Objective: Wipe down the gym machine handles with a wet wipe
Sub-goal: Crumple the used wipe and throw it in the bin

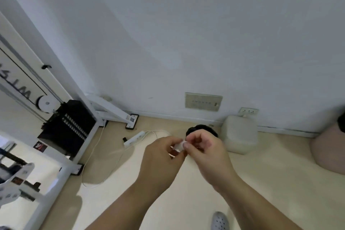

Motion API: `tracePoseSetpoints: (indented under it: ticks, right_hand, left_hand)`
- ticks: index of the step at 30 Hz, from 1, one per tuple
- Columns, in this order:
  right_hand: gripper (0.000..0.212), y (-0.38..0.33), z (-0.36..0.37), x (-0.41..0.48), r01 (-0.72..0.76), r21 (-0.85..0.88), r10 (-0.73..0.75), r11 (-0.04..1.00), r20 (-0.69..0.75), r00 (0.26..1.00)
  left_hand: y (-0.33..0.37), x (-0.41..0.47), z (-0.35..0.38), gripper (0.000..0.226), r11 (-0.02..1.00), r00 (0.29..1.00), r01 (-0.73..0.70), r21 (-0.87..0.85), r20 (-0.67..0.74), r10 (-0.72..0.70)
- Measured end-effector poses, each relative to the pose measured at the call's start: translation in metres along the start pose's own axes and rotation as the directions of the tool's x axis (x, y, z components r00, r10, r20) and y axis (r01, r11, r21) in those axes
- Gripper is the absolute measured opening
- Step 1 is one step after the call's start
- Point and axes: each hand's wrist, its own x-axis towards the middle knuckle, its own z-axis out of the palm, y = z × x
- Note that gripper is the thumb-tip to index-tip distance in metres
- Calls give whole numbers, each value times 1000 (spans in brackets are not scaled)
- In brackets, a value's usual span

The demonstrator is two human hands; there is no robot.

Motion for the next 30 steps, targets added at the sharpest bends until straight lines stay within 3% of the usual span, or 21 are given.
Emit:
tracePoseSetpoints:
  ticks: [8,13,19,23,27,30]
  right_hand:
    - [11,17,-121,92,-26,-69,32,997,88,996]
    - [12,49,-153,143,-163,-177,192,971,162,968]
    - [19,84,-163,207,-297,-250,335,922,128,933]
    - [18,95,-168,247,-381,-339,404,860,-2,915]
    - [14,104,-169,280,-471,-371,471,800,-97,877]
    - [17,110,-163,304,-521,-364,514,773,-123,849]
  left_hand:
    - [64,95,84,13,963,978,207,-173,48,-202]
    - [50,142,121,13,935,940,340,-101,68,-334]
    - [6,228,152,10,899,891,437,-13,143,-431]
    - [-21,290,172,8,885,859,465,7,238,-453]
    - [-30,337,181,19,860,785,510,29,394,-478]
    - [-39,366,186,28,868,778,492,69,413,-473]
